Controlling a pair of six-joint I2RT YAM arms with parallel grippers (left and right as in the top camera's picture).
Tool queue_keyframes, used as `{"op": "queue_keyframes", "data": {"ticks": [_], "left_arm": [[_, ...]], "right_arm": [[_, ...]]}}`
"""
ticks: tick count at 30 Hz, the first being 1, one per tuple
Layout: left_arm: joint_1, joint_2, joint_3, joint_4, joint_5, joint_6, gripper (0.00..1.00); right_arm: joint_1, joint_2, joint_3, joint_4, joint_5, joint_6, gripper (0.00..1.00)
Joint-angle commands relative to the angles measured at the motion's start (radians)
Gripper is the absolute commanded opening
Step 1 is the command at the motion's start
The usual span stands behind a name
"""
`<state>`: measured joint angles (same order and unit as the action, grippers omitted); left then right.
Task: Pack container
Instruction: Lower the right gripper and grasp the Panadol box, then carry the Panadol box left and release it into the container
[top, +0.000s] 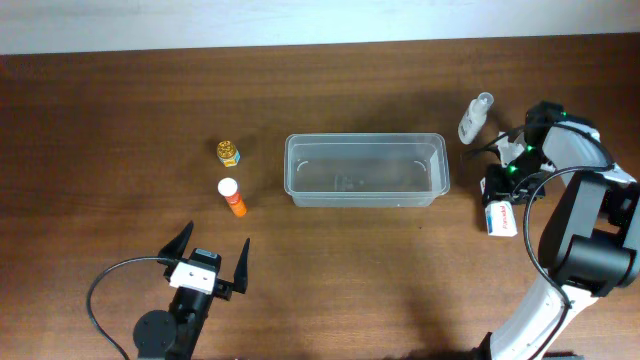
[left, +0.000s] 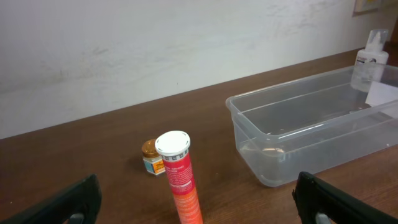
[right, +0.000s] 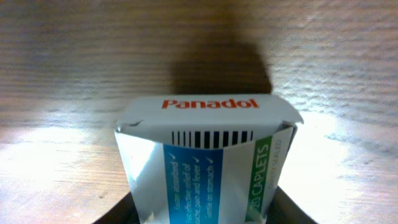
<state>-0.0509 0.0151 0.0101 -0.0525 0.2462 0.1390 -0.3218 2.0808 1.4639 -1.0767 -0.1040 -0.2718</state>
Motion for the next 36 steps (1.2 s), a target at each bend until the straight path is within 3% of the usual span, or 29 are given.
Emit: {"op": "queue_keyframes", "data": {"ticks": [1, 11, 20, 27, 36], "left_arm": [[0.005, -0.002, -0.001, -0.008, -0.007, 0.013, 0.99], [0.005, -0.002, -0.001, -0.008, -0.007, 0.013, 0.99], [0.005, -0.002, -0.001, -0.008, -0.007, 0.013, 0.99], [0.005, -0.002, -0.001, -0.008, -0.007, 0.013, 0.99], [0.005, -0.002, -0.001, -0.008, -0.007, 0.013, 1.0]], "right_arm": [[0.003, 0.007, 0.1, -0.058, -0.08, 0.0, 0.42], [0.04, -0.008, 0.376, -0.348, -0.159, 0.0, 0.42], [0.222, -0.018, 0.659, -0.557, -0.163, 0.0, 0.42], [0.389, -0.017, 0.713, -0.525, -0.162, 0.081, 0.42], [0.576, -0.013, 0.711, -0.391, -0.086, 0.357, 0.42]]}}
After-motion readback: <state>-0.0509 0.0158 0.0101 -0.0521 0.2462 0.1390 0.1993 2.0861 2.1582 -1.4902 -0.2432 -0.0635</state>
